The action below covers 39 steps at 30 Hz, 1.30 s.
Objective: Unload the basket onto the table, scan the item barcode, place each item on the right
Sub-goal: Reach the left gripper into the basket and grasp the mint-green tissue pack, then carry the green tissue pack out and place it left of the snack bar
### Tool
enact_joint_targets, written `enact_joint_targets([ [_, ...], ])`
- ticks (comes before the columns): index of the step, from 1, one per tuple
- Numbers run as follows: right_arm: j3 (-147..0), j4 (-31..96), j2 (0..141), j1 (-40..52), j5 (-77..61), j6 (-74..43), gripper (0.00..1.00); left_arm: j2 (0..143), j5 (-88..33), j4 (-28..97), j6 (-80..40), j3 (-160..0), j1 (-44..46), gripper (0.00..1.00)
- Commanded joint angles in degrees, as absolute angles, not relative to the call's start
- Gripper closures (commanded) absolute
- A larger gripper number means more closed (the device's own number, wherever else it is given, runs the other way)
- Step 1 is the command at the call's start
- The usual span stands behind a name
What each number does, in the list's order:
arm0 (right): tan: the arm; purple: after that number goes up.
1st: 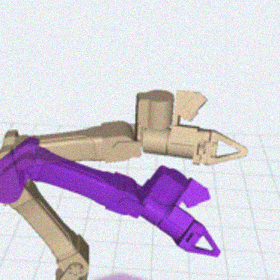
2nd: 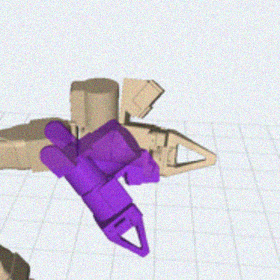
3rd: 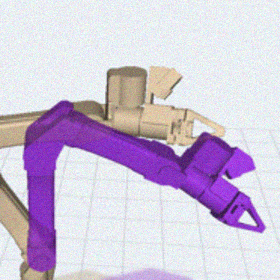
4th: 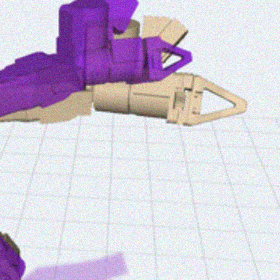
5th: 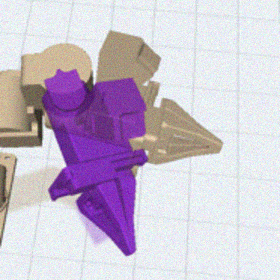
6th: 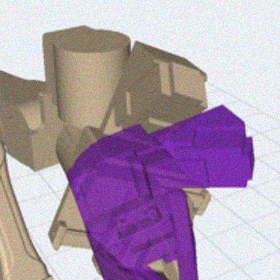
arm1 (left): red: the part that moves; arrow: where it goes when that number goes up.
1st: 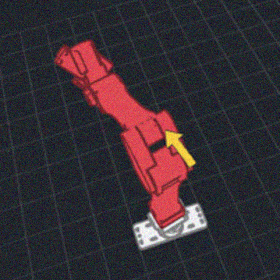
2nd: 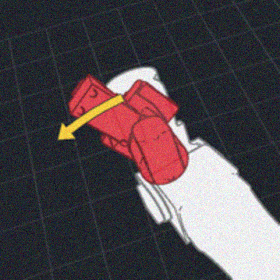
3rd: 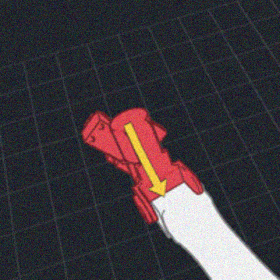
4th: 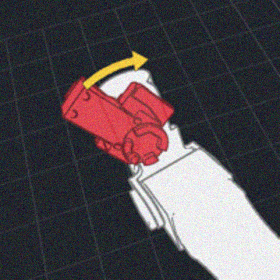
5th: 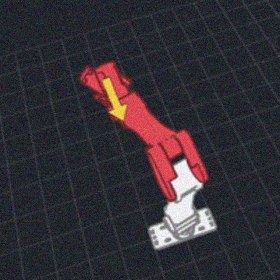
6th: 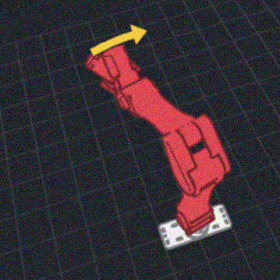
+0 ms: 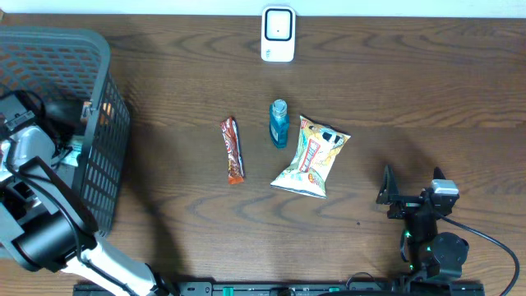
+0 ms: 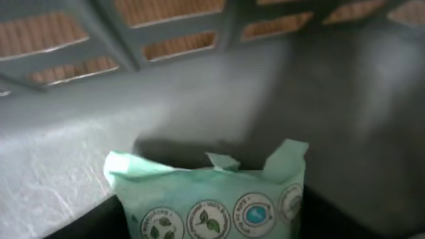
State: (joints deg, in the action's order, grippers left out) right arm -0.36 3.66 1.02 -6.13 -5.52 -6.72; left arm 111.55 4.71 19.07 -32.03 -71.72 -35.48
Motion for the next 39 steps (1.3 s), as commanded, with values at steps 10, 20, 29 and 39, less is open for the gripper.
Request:
enact_joint_targets([
  [10, -0.3, 3.9, 0.8, -6.0, -5.5, -6.2, 0.01, 115.1, 1.5, 23.5, -30.7, -69.8, -31.9, 0.66],
  [20, -0.3, 3.9, 0.8, -6.0, -5.5, -6.2, 0.01, 97.1, 2.2, 24.5, -30.7, -69.9, -32.1, 0.66],
  [29, -0.3, 3.9, 0.8, -6.0, -5.5, -6.2, 0.01, 70.7, 2.3, 22.1, -32.4, -70.0, -32.1, 0.66],
  [39, -0.3, 3.9, 0.8, -6.0, -5.5, -6.2, 0.01, 54.6, -19.9, 24.9, -38.9, -69.8, -21.8, 0.66],
])
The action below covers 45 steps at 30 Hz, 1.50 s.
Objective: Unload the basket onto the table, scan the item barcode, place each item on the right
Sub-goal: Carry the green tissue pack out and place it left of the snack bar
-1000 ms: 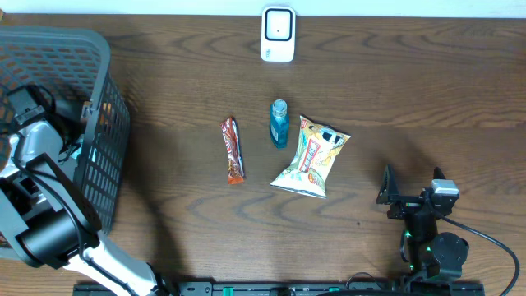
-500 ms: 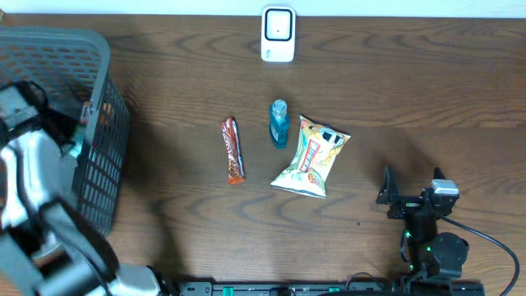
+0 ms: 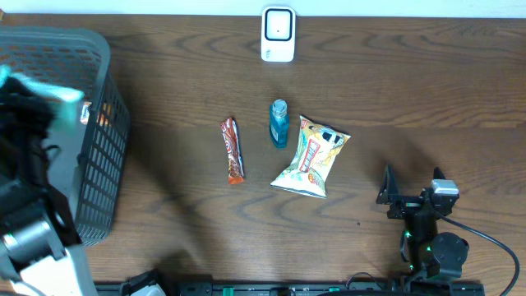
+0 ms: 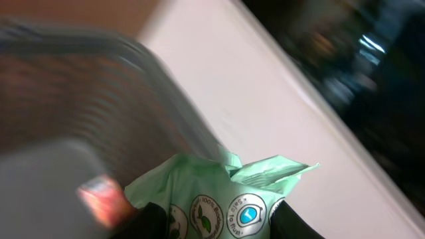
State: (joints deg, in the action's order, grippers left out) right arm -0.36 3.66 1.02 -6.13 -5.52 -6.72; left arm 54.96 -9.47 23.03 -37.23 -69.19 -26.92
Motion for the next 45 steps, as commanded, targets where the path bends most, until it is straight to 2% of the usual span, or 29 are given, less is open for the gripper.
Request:
enact_joint_targets([
  [1, -0.3, 3.9, 0.8, -6.0, -5.5, -6.2, 0.01, 54.7, -19.9, 26.6, -38.7, -69.7, -18.9, 0.66],
  [4, -0.3, 3.9, 0.8, -6.0, -5.5, -6.2, 0.01, 56.3, -17.1, 31.3, -37.1, -68.5, -10.2, 0.66],
  [10, -0.3, 3.9, 0.8, -6.0, -5.5, -6.2, 0.01, 66.0, -1.9, 39.5, -35.6, -67.9, 5.9, 0.66],
  [15, -0.3, 3.9, 0.8, -6.0, -5.5, -6.1, 0.01, 76.8, 2.5, 40.1, -36.2, -67.9, 13.5, 0.66],
  [19, -0.3, 3.9, 0.8, -6.0, -5.5, -6.2, 0.01, 86.1, 8.6, 39.6, -38.9, -67.9, 15.9, 0.66],
  [28, -0.3, 3.9, 0.8, -6.0, -5.5, -6.2, 0.01, 102.0, 9.7, 37.8, -38.9, -67.9, 16.4, 0.66],
  [39, -0.3, 3.9, 0.8, -6.0, -5.5, -6.2, 0.01, 109.4, 9.5, 34.1, -36.1, -67.9, 17.1, 0.65],
  [45, -0.3, 3.9, 0.8, -6.0, -5.5, -6.2, 0.01, 111.1, 8.2, 31.0, -33.9, -67.9, 21.3, 0.65],
])
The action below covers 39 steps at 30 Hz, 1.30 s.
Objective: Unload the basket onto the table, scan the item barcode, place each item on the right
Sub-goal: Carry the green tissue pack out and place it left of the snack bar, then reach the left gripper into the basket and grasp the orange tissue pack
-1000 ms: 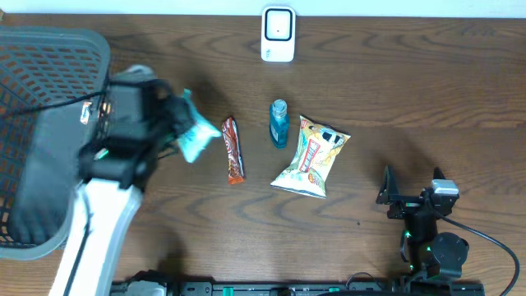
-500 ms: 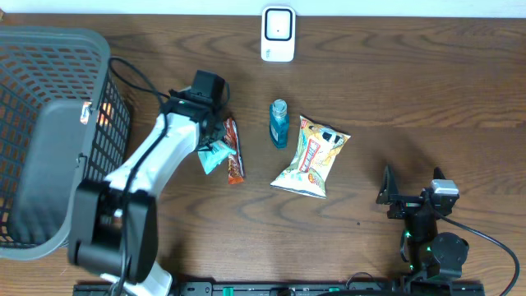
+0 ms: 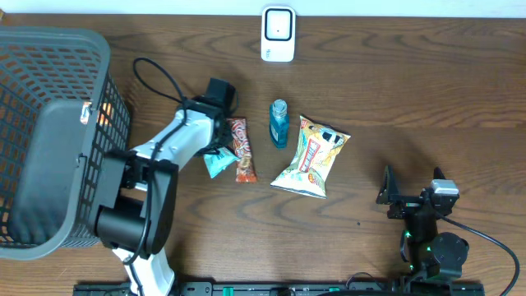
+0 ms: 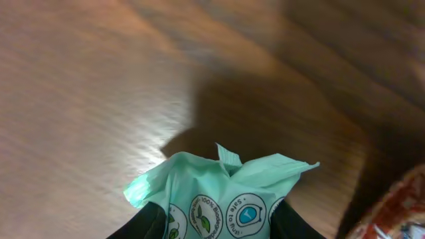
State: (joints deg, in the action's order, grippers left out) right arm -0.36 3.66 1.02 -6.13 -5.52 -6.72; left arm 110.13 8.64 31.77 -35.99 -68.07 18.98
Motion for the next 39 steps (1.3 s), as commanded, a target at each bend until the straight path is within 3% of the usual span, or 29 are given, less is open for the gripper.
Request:
enact_joint_targets([
  [1, -0.3, 3.9, 0.8, -6.0, -5.5, -6.2, 0.01, 111.1, 8.2, 30.2, -33.3, -67.9, 22.3, 0.65],
  [6, -0.3, 3.9, 0.8, -6.0, -5.5, -6.2, 0.01, 111.1, 8.4, 26.9, -30.7, -67.9, 25.8, 0.61],
  [9, -0.3, 3.9, 0.8, -6.0, -5.5, -6.2, 0.01, 110.7, 9.6, 27.1, -30.7, -67.9, 26.1, 0.51],
  [14, -0.3, 3.9, 0.8, -6.0, -5.5, -6.2, 0.01, 107.7, 16.3, 30.7, -30.6, -68.5, 25.9, 0.23],
  [21, -0.3, 3.9, 0.8, -6.0, -5.5, -6.2, 0.01, 94.0, 23.9, 35.9, -26.0, -71.7, 25.7, 0.00],
  [31, -0.3, 3.9, 0.8, -6.0, -5.5, -6.2, 0.01, 69.2, 26.7, 32.9, -16.4, -77.2, 18.1, 0.02],
  [39, -0.3, 3.9, 0.8, -6.0, -5.5, -6.2, 0.01, 64.4, 26.5, 33.3, -18.1, -78.3, -7.6, 0.02],
])
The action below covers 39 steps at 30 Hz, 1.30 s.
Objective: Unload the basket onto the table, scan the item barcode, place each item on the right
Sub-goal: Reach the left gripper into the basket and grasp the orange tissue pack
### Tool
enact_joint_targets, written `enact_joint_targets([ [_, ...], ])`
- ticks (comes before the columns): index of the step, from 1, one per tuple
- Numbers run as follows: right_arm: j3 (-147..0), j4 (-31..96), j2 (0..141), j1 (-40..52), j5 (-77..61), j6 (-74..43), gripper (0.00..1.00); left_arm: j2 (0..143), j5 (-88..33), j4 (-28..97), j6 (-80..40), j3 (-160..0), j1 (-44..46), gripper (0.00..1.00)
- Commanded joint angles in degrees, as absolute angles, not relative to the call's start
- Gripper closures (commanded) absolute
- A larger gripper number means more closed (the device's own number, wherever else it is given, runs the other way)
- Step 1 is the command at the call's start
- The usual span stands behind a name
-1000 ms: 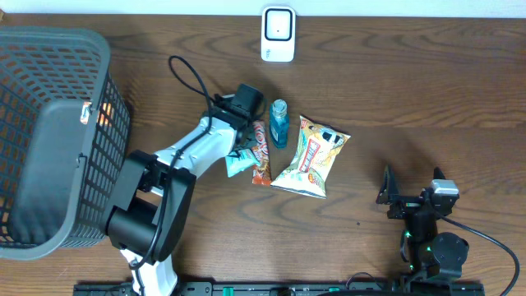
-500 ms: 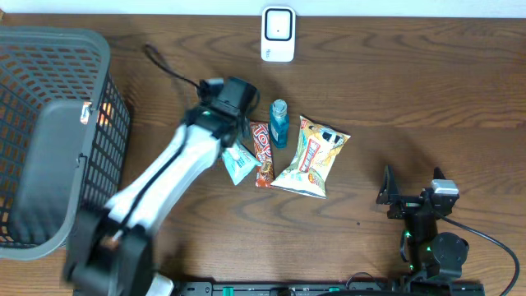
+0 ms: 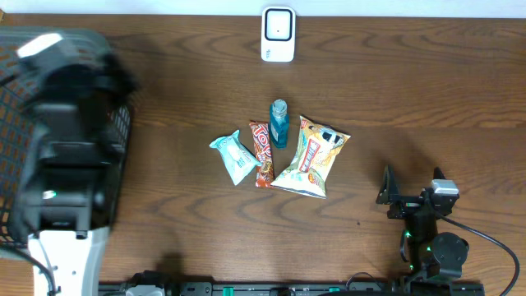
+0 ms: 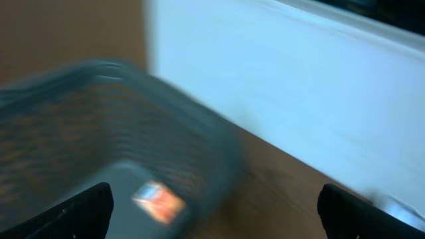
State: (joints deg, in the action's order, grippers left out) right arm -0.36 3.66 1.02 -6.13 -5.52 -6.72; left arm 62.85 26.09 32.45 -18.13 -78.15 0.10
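Note:
A mint-green packet [image 3: 234, 157] lies flat on the table, left of a red candy bar [image 3: 260, 154]. A blue bottle [image 3: 279, 123] and a yellow chips bag [image 3: 312, 156] lie just to the right. The white scanner [image 3: 278, 34] stands at the far edge. My left arm [image 3: 70, 115] is blurred over the grey basket [image 3: 115, 156]. In the left wrist view my left gripper [image 4: 216, 202] is open and holds nothing, its fingertips [image 4: 86, 209] wide apart above the basket. My right gripper [image 3: 386, 196] rests at the near right; its jaws are too small to read.
The basket [image 4: 119, 99] fills the left side of the table. A small orange-and-white item [image 4: 156, 201] lies on its floor. A white wall shows beyond the table's far edge.
The green packet has left my left gripper and lies on the table. The gripper is now open and back over the basket. The candy bar sits further right, against the bottle.
My left gripper was shut on the green packet inside the basket. Then it held the packet above the basket's rim, then low over the table beside the candy bar. Now the packet lies there and the open gripper is over the basket. The right arm stayed still.

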Motion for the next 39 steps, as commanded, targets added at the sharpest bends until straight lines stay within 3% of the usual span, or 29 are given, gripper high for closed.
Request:
enact_joint_targets([
  [1, -0.3, 3.9, 0.8, -6.0, -5.5, -6.2, 0.01, 64.8, 24.9, 33.8, -18.9, -78.3, -10.6, 0.02],
  [7, -0.3, 3.9, 0.8, -6.0, -5.5, -6.2, 0.01, 71.5, 4.4, 36.5, -26.7, -78.2, -28.8, 0.02],
  [12, -0.3, 3.9, 0.8, -6.0, -5.5, -6.2, 0.01, 80.4, -7.4, 33.6, -23.7, -78.2, -35.6, 0.02],
  [22, -0.3, 3.9, 0.8, -6.0, -5.5, -6.2, 0.01, 97.1, -7.6, 29.4, -1.0, -78.2, -34.2, 0.02],
  [39, -0.3, 3.9, 0.8, -6.0, -5.5, -6.2, 0.01, 113.3, -19.0, 16.1, 9.0, -78.2, -32.1, 0.01],
])
